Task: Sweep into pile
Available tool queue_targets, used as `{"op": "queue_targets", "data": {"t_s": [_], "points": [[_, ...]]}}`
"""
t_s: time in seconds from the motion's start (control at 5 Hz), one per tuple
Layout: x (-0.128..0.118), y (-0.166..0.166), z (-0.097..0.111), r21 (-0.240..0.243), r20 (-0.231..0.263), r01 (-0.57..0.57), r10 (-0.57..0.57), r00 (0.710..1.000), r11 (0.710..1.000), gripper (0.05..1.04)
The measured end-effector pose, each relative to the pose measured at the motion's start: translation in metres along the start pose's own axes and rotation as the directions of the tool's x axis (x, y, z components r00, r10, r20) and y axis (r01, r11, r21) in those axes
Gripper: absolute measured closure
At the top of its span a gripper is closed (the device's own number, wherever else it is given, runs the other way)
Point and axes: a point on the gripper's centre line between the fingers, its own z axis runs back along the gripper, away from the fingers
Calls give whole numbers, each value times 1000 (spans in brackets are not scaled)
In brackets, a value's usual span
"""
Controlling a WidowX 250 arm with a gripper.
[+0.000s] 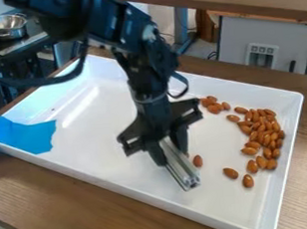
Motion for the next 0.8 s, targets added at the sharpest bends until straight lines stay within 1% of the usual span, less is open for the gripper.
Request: {"op": "queue_targets", "data": {"t_s": [0.2,0.4,0.6,0.8], "points": [[-7,-3,-10,18,11,5,-5,1000,1000,704],[-11,-9,-14,20,30,9,-10,999,1000,704],[-11,-19,-18,16,36,-16,15,999,1000,705],[-15,-37,-23,8,34,-27,27,999,1000,704]]}}
